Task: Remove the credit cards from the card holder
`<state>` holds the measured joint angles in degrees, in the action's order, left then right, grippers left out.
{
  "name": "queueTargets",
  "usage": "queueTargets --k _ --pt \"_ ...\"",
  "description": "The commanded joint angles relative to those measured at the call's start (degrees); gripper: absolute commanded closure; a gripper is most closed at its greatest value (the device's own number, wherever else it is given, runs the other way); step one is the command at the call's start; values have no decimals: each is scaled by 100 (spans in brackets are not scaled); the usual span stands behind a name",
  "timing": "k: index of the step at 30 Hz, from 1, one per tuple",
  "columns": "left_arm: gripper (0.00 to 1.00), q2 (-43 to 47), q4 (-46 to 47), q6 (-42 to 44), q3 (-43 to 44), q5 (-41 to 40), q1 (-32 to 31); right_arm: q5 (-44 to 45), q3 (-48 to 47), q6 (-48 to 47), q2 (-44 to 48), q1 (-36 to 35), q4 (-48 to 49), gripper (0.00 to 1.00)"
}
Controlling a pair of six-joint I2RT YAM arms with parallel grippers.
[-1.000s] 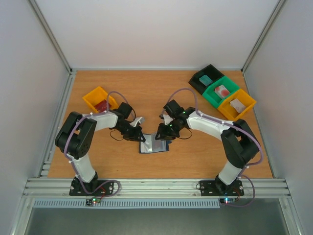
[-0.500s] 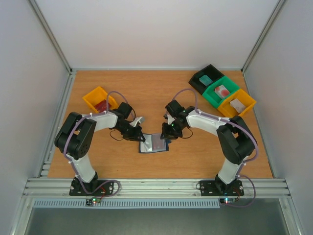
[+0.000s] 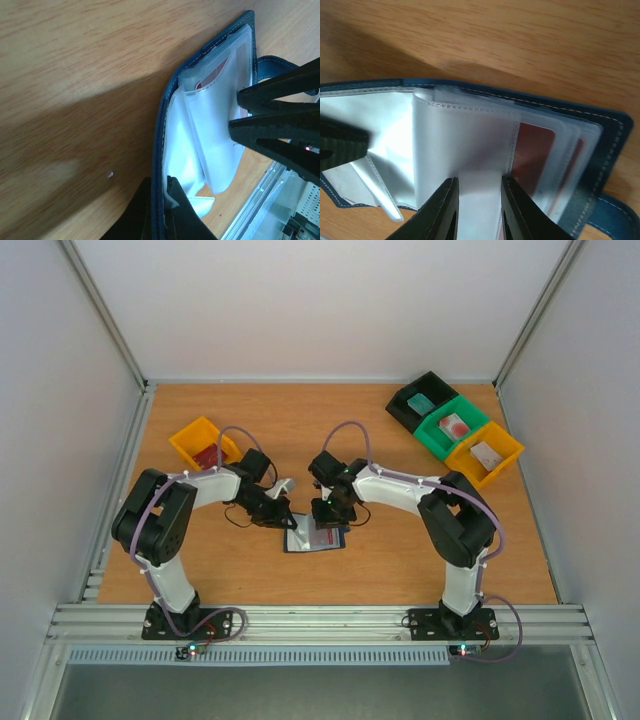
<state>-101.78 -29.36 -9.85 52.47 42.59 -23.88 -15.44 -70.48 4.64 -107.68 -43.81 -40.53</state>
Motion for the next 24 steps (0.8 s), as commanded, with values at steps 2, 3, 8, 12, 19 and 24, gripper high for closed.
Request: queueTargets --k 2,3,8,12,19,24 --pt "100 64 163 0 -87 -92 -29 -316 -15 50 -222 -214 244 74" --pt "100 62 164 0 -88 -93 -29 -475 -33 38 -203 -237 332 73" --pt "100 53 167 0 -88 -109 -29 -1297 -19 127 -176 -242 918 67" --pt "100 53 149 7 -83 -111 -29 -1727 -27 242 -325 -242 1261 65" --pt "99 70 73 52 -51 -150 -29 -2058 180 620 -131 -130 1791 64" --pt "99 70 46 76 -36 -198 -29 -1636 584 875 142 158 1741 64"
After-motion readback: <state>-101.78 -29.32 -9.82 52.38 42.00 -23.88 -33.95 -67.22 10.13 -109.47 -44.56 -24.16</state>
